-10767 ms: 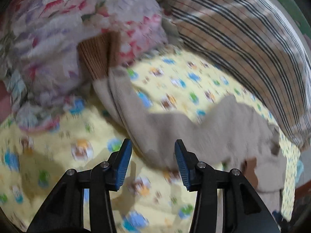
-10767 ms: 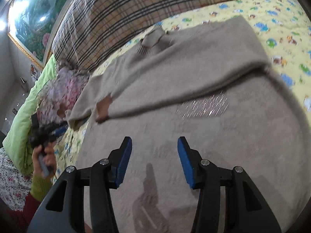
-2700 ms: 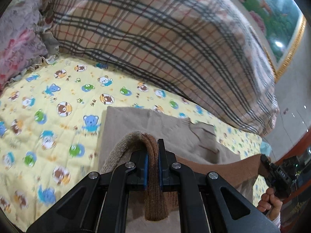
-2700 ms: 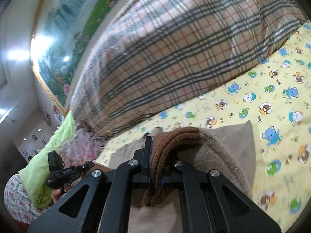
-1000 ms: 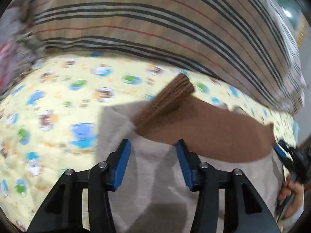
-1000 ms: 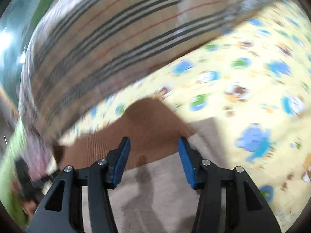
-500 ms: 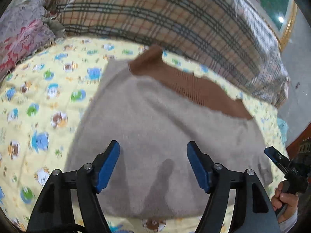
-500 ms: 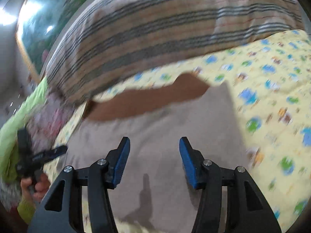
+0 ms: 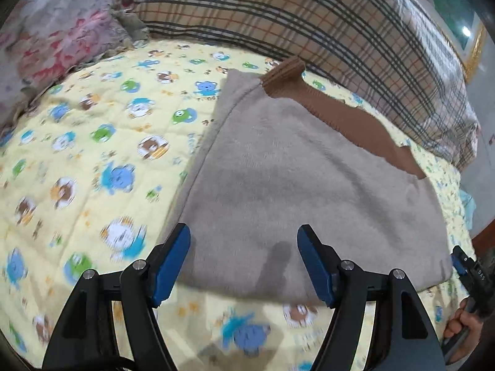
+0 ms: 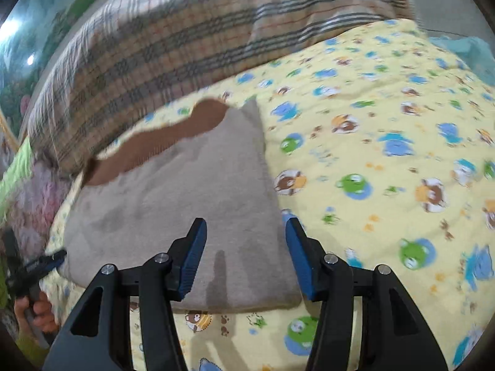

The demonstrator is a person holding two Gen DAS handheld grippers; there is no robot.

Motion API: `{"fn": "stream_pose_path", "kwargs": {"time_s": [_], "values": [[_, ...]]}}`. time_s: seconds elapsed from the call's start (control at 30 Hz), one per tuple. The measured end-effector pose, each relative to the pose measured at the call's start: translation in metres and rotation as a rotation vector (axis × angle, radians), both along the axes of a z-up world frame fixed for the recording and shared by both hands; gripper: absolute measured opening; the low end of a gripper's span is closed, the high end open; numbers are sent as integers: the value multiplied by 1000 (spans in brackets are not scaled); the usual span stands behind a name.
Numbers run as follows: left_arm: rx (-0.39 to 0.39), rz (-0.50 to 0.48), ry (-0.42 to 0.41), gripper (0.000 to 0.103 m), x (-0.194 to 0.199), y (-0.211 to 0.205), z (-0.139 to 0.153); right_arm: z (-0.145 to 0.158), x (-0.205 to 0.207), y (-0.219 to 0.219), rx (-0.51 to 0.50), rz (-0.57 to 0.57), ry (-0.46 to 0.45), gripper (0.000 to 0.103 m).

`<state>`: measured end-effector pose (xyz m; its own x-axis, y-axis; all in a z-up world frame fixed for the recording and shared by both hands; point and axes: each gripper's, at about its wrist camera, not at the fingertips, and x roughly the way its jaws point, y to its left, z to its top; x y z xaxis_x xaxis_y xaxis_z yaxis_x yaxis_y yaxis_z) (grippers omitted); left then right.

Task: Fold small clothes
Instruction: 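Fold the hem over toward the collar with both grippers and release, then lift the sweater side with the left gripper while the right gripper grasps the other side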

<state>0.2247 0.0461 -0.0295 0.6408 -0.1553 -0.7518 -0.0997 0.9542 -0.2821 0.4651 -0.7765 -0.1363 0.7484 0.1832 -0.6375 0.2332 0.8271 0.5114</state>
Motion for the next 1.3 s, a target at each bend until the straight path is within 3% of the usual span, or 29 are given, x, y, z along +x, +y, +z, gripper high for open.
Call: {"fn": "stream_pose_path", "kwargs": {"time_s": [0.13, 0.33, 0.47, 0.67, 0.93, 1.03, 1.1, 1.13, 1.17, 1.3], "values": [[-68, 45, 10, 75, -33, 6, 4, 5, -24, 3, 75, -7, -113, 55], [-181, 53, 67, 76, -69, 7, -10, 21, -35, 38, 42, 108, -236, 55], [-189, 49, 64, 77, -79, 5, -16, 18, -40, 42, 51, 117, -245, 57], [-238, 84, 53, 81, -66, 7, -21, 17, -38, 48, 37, 141, -242, 57], [-368, 169, -9, 81, -16, 19, -27, 13, -37, 44, 65, 141, -242, 57], [-380, 186, -25, 78, 2, 21, -27, 12, -36, 44, 65, 146, -239, 57], [-373, 178, -42, 59, 15, 19, -26, 12, -36, 45, 65, 148, -239, 57], [-371, 167, -34, 34, 21, 18, -27, 12, -36, 44, 66, 150, -239, 57], [-370, 158, -20, 18, 28, 16, -28, 12, -35, 44, 69, 150, -237, 57], [-312, 143, -48, 10, 37, 6, -13, 9, -33, 41, 88, 151, -232, 57]]}}
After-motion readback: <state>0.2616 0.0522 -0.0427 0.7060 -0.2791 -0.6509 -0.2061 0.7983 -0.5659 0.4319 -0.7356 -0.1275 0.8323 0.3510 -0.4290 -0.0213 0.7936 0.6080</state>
